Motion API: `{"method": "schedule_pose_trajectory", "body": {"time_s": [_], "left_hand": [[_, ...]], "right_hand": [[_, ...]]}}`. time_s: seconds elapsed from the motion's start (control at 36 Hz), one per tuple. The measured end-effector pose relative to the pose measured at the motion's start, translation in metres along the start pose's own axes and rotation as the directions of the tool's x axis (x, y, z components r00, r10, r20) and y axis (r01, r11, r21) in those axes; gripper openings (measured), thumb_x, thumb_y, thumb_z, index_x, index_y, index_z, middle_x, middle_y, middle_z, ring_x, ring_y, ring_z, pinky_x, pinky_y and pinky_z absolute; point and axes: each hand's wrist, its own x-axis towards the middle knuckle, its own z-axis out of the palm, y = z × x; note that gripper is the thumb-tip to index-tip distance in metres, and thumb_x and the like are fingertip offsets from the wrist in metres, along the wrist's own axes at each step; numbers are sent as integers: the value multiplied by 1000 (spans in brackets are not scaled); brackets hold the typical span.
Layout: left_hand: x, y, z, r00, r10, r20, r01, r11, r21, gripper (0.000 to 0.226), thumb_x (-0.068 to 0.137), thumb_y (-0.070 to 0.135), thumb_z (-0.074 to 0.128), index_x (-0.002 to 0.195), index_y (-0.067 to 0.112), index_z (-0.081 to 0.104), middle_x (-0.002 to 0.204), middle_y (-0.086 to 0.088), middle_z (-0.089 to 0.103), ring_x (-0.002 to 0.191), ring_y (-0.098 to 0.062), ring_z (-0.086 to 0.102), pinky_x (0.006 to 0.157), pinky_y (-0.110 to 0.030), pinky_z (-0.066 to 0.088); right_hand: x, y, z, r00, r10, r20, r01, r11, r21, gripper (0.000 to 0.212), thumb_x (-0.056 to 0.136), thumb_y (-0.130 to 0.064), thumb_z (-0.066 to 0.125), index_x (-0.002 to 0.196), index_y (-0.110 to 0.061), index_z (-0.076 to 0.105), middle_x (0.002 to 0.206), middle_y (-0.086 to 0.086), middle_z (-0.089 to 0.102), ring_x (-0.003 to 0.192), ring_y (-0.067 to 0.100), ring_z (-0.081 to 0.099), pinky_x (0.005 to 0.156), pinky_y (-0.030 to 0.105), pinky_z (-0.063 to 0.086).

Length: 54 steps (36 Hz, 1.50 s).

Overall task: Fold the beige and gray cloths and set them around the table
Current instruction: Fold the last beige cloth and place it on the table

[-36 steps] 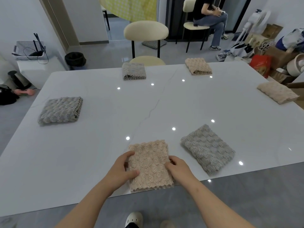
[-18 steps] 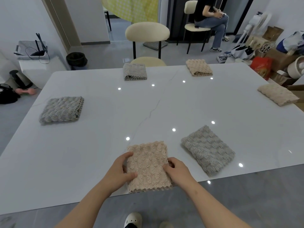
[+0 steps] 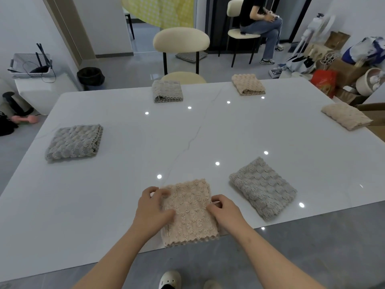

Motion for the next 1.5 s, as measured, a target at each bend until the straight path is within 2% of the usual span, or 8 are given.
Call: {"method": "schedule_pose_trajectory", "body": {"time_s": [0.14,0.56,0.69,0.92,1.03,1.08,1.31,1.5], "left_hand": [[18,19,0,979,176,-108,-146,959,241,32,84,18,56,115,21,58,120,3,50,114,-14,43,87,-17,27],[50,111,73,936,279,215,-320,928,190,29,91,18,48,119,21,54,116,4,54,101,-10,49,83,-19,35],[58,135,116,969,163,185,-195,966,168,37,86,16,53,122,17,50,121,-6,50,105,-17,49,86,-23,37],[50,153,158,974,-221,-47,213,968,-136,63,85,14,55,141,17,26,139,-14,28,114,-29,45,94,-32,36],[41,166,179,923,-373,-97,316,877,-363,66,88,12,52,145,13,17,121,-9,48,97,-22,53,81,-26,42],[37,174,187,919,-384,-94,317,858,-405,63,92,11,47,146,14,14,104,-1,54,82,-14,51,69,-23,40],[41,189,204,926,-370,72,360,812,-459,52,91,19,47,139,28,29,129,-11,53,113,-29,55,100,-43,46],[55,199,215,957,-241,160,288,826,-484,39,92,11,43,126,30,41,113,-1,60,103,-20,60,90,-35,51]], "right_hand": [[1,-6,-9,989,-46,-139,46,999,-5,20,91,-19,50,110,-19,57,80,-10,53,71,0,49,61,8,36],[7,15,-86,884,-130,-448,113,991,-65,19,91,-15,49,102,-15,64,92,-8,59,87,9,53,66,8,37],[21,41,-128,869,-222,-442,122,962,-243,26,90,-14,47,110,-15,64,112,-1,63,108,19,51,93,31,43],[35,79,-181,968,-128,-218,69,963,-259,39,89,-22,49,127,-20,49,129,1,50,119,20,43,99,30,36],[40,91,-198,989,-114,-97,93,976,-196,45,88,-21,52,133,-17,43,127,5,50,117,21,46,98,29,37],[42,94,-202,991,-115,-72,103,982,-156,48,89,-21,53,135,-16,40,126,4,50,114,19,47,94,26,38],[46,101,-213,988,-107,-108,84,975,-204,40,89,-24,47,128,-17,44,120,3,54,104,18,53,88,34,46],[47,104,-231,992,-32,-121,11,986,-166,45,91,-20,49,134,-13,38,128,5,51,112,18,50,90,27,42]]}}
